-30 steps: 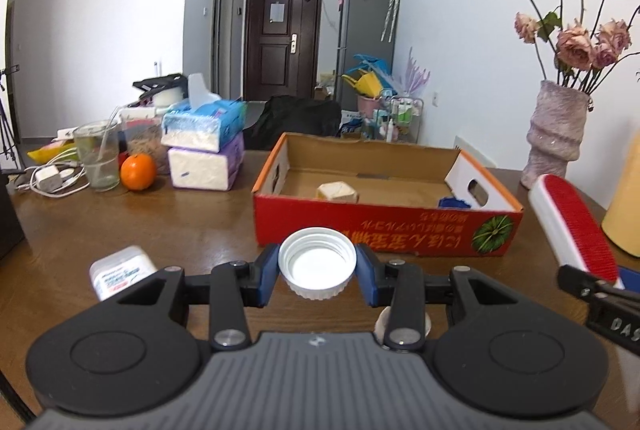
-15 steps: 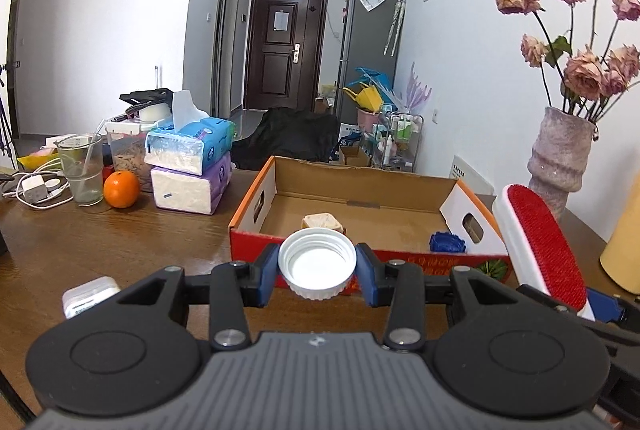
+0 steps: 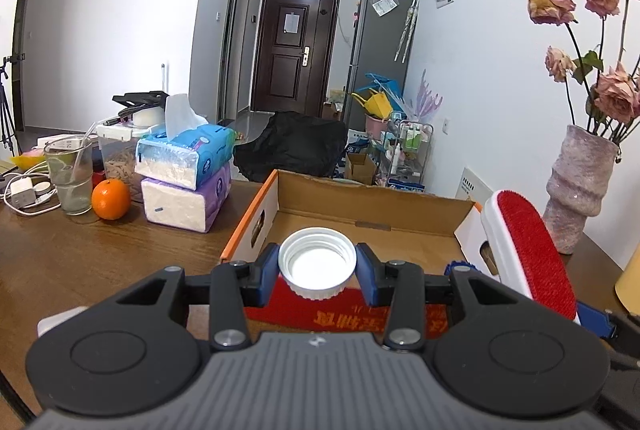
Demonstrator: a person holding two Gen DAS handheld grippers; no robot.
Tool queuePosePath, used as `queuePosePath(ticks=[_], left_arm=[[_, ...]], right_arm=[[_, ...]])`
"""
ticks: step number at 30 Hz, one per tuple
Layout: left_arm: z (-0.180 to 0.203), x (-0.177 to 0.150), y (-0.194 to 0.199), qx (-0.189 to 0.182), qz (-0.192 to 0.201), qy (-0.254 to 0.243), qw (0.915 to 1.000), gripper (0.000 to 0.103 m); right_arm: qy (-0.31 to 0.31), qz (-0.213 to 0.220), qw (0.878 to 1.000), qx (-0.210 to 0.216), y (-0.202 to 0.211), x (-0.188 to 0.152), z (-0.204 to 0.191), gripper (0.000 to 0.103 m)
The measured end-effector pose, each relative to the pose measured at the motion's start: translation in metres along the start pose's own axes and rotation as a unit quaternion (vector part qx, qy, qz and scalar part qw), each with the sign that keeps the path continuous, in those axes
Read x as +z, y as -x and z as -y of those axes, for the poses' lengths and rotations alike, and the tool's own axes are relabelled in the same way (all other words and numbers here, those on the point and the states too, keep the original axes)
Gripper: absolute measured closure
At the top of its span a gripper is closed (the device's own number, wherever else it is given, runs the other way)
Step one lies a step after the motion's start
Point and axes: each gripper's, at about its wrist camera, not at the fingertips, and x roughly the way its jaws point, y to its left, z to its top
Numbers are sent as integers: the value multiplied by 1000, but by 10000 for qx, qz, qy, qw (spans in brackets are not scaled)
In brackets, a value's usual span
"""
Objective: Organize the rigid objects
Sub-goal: 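Carry the white cap and lint brush with both tools into the box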
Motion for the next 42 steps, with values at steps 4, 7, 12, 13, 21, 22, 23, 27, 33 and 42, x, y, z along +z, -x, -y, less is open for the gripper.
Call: queuePosePath(ticks=[4, 7, 12, 13, 21, 22, 23, 27, 33, 42], left_arm=[[1, 7, -10, -15, 32, 45, 10000, 61], [2, 10, -18, -23, 33, 59, 10000, 61], [1, 16, -28, -11, 52, 85, 9999, 61], [1, 17, -31, -8, 59, 94, 9999, 61], [0, 27, -56, -14, 35, 90, 10000, 61], [0, 27, -59, -15, 26, 84, 10000, 61], [1, 28, -62, -17, 15, 75, 10000, 61], [4, 31, -76, 1, -42, 31, 10000, 61], [6, 35, -99, 48, -154, -34, 9999, 61], [6, 44, -126, 171, -184, -197, 9995, 61]], right_arm=[[-9, 10, 10000, -37, -9, 4, 2, 49], [8, 0, 10000, -49, -18, 8, 2, 49], [45, -3, 10000, -32, -31, 12, 2, 49], [53, -2, 10000, -29, -33, 13, 2, 49], [167, -45, 9998, -70, -56, 22, -1, 49], [171, -48, 9998, -67, -59, 24, -1, 49], [178, -54, 9998, -70, -62, 25, -1, 49], [210, -89, 9997, -65, -74, 30, -2, 49], [228, -231, 9995, -39, -97, 39, 0, 49], [320, -481, 9983, 20, -132, 50, -3, 49]])
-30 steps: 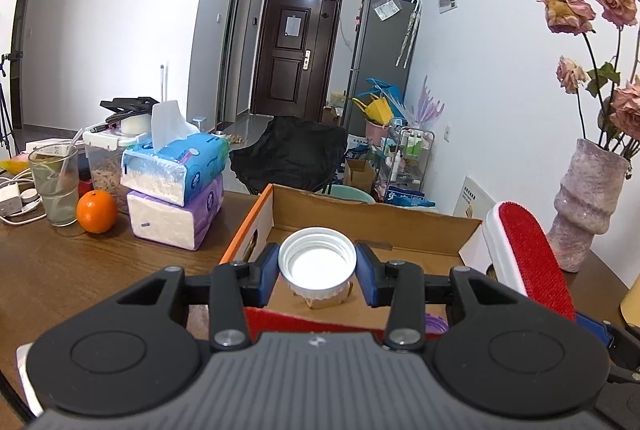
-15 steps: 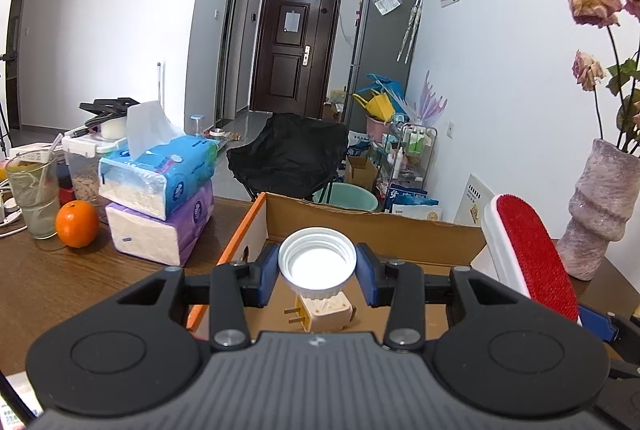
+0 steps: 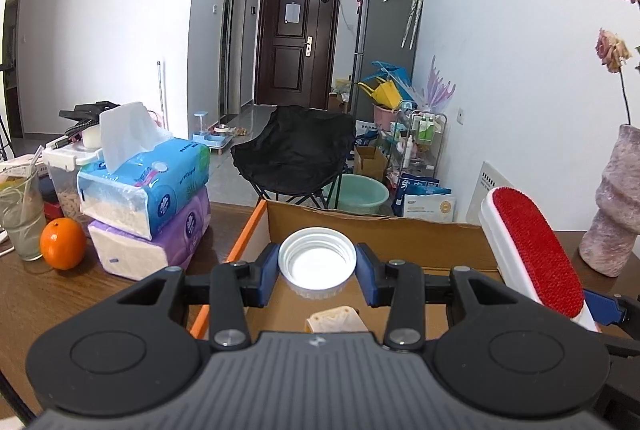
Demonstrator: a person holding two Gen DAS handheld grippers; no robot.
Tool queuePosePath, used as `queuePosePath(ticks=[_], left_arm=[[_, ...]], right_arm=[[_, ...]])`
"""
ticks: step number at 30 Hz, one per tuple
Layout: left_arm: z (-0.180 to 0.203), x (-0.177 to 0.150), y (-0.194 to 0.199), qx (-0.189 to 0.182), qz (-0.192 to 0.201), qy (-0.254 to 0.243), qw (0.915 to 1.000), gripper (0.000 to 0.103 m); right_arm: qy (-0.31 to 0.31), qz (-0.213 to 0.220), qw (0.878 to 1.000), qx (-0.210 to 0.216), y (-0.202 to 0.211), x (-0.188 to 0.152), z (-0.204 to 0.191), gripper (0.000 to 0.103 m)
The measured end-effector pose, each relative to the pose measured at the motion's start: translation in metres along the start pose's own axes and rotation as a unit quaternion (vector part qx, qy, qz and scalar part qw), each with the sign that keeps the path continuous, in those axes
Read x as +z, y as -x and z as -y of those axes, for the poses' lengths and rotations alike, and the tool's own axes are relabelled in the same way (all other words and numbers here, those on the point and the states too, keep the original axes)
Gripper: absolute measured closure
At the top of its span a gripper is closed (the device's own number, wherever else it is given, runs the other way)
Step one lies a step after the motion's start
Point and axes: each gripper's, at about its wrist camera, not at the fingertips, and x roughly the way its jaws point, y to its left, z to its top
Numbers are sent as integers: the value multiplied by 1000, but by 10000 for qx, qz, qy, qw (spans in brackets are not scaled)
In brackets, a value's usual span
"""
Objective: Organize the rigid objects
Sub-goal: 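Carry the white cap and lint brush with both tools into the box, then open both tools to drop the white cap and lint brush into the box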
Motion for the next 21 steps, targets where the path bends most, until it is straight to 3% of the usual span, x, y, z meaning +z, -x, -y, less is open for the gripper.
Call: queuePosePath(ticks=[11, 13, 15, 17, 18, 21], left_arm=[[-8, -1, -22, 175, -293, -14, 9994, 61], [-8, -2, -23, 172, -362, -29, 9992, 49], [-9, -2, -21, 192, -377, 0, 9991, 0], [-9, -2, -16, 299, -238, -29, 9993, 0], [-8, -1, -14, 312, -212, -63, 9993, 0], [-11, 1, -9, 299, -187, -7, 9994, 0]], right_arm=[[26, -306, 9995, -5, -22, 4, 3, 48], [-40, -373, 9993, 18, -23, 3, 5, 46], [-44, -383, 9992, -48, -20, 3, 7, 24], [0, -82, 9999, -108, -5, 7, 8, 4], [1, 46, 9999, -135, 1, 8, 9, 0], [5, 189, 9996, -187, 10, 9, 13, 0]])
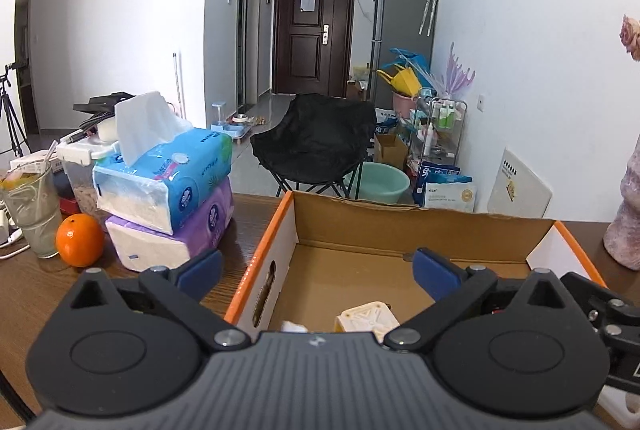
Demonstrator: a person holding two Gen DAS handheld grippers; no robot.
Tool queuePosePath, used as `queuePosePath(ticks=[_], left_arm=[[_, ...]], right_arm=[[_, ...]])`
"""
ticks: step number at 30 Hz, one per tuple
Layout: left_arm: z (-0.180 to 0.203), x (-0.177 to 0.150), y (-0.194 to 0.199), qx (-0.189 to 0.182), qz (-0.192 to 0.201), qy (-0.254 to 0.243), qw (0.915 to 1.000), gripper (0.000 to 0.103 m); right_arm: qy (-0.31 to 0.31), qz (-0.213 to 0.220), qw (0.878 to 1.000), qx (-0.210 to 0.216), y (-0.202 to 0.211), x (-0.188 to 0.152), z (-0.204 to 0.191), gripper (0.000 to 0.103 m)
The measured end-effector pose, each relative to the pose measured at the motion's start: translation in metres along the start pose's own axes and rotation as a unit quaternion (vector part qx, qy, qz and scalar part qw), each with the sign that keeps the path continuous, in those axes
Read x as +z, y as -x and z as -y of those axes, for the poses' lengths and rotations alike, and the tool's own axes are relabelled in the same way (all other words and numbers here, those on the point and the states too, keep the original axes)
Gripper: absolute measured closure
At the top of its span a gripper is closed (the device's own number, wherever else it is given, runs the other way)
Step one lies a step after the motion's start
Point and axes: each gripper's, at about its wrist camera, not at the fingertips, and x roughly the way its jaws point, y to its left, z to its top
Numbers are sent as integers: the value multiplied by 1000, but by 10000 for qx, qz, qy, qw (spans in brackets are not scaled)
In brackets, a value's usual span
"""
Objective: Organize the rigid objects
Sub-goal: 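Open both tools to drop the white cap and lint brush into the box, then withdraw both tools up from the box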
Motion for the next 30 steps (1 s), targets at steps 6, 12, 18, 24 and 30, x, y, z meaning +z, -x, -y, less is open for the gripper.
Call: queuePosePath(ticks=[6, 12, 18, 24, 30], left_arm=[[1, 2, 2, 62, -25, -2, 10000, 0], [0, 0, 8, 87, -24, -19, 10000, 0], [-1, -3, 26, 126, 50, -47, 9999, 0], [-3, -8, 48, 105, 155, -59, 9998, 0], [-4, -16, 71, 90, 228, -105, 9996, 0]], right_arm=[[-74, -58, 9999, -42, -2, -2, 5, 0], [-76, 10, 10000, -53, 9, -5, 7, 0], [-122, 59, 9999, -46, 24, -10, 11, 0], [-104, 91, 9999, -66, 44, -17, 10, 0], [-58, 102, 9999, -90, 67, -26, 8, 0]])
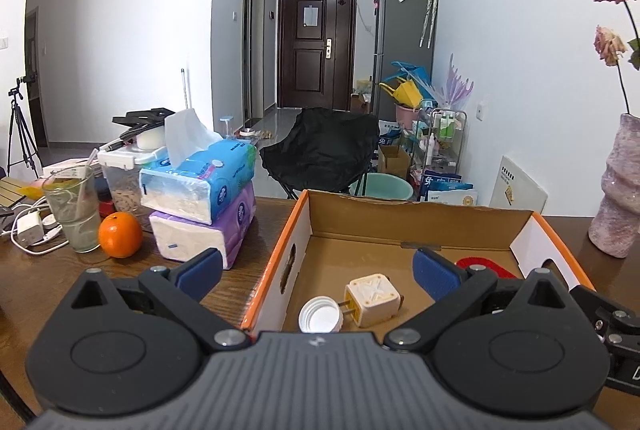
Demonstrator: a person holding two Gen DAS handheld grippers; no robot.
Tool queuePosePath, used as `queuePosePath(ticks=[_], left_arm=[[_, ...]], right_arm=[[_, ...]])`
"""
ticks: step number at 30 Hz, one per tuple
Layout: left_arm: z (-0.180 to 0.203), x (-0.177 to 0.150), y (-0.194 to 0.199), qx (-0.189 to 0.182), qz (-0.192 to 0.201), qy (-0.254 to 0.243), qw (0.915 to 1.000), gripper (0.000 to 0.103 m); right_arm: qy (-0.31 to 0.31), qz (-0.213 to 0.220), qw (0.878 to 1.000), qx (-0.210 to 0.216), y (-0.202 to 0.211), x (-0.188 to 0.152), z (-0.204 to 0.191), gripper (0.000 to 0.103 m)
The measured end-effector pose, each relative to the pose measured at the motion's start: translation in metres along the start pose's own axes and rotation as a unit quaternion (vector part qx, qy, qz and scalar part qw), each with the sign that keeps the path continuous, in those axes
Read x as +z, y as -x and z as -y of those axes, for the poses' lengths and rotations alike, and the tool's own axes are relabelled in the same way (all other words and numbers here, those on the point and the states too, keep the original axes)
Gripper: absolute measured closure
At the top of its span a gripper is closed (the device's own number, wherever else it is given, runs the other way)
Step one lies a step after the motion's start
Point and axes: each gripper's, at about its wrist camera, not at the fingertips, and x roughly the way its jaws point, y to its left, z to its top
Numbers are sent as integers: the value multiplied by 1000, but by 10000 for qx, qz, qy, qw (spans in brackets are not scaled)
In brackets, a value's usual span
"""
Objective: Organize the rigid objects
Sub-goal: 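Withdraw both tools up from the box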
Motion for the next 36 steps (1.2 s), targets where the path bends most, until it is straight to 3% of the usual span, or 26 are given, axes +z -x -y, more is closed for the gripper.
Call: queuePosePath(ticks=[22, 36], left_arm=[[-20, -26, 75, -12, -41, 40, 10000, 0], [-19, -53, 129, -92, -101, -197, 9997, 0]], right_arm=[[89, -21, 10000, -17, 79, -27, -2, 0], [139, -97, 9999, -29, 129, -57, -4, 0]])
